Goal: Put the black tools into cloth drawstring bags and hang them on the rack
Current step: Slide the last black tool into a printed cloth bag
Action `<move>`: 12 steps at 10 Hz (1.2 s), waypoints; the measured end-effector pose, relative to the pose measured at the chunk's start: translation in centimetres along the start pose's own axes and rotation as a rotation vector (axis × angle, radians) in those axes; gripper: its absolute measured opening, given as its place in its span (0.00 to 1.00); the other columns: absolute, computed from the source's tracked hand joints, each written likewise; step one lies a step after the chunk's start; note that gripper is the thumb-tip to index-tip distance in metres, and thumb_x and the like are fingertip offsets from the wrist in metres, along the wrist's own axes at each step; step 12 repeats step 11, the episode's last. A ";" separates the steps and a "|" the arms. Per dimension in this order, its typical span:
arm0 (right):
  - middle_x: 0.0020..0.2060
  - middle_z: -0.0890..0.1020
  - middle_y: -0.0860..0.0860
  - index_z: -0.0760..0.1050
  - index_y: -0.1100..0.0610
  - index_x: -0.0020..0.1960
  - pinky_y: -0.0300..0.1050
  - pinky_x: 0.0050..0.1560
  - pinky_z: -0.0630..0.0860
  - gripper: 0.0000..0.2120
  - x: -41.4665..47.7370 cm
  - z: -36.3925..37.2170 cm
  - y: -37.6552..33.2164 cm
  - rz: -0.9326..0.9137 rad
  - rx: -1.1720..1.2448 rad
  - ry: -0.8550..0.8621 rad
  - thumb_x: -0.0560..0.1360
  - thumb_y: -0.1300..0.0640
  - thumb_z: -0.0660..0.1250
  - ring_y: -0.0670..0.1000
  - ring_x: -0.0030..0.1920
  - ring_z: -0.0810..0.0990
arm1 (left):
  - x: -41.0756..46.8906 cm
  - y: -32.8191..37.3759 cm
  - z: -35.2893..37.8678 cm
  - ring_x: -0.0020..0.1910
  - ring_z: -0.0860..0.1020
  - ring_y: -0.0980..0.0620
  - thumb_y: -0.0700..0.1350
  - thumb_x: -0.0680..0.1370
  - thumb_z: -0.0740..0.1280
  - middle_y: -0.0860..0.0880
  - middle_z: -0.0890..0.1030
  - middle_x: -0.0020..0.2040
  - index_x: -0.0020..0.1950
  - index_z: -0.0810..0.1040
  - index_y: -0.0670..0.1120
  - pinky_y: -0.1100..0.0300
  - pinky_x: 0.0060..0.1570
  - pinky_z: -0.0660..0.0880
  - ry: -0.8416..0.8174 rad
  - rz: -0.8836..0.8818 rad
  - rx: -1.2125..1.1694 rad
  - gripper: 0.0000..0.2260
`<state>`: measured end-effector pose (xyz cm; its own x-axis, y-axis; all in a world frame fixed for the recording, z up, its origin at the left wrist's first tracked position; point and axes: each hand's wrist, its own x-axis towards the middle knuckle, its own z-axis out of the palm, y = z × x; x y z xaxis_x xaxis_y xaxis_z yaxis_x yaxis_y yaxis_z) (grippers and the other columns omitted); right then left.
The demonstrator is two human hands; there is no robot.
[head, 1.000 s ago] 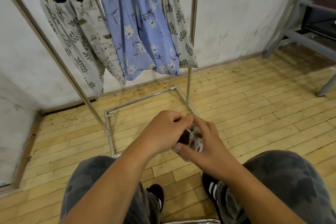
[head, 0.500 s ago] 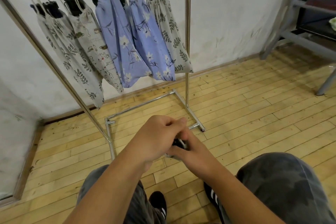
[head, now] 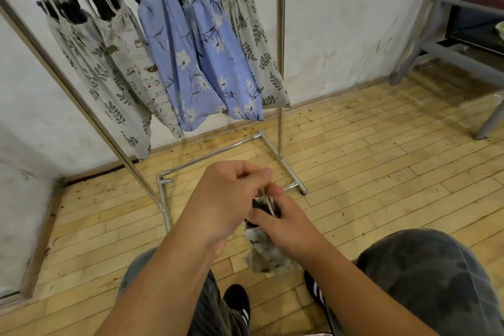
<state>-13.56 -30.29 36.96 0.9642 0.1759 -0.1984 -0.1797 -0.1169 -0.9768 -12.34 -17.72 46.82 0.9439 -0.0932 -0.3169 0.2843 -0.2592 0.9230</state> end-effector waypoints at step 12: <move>0.34 0.87 0.44 0.85 0.50 0.44 0.39 0.39 0.77 0.15 29.5 -17.0 -33.9 -0.120 -0.069 0.472 0.82 0.47 0.64 0.43 0.38 0.86 | 29.6 37.3 -6.8 0.39 0.79 0.51 0.53 0.83 0.65 0.54 0.79 0.38 0.45 0.75 0.56 0.56 0.38 0.73 0.324 0.775 1.255 0.07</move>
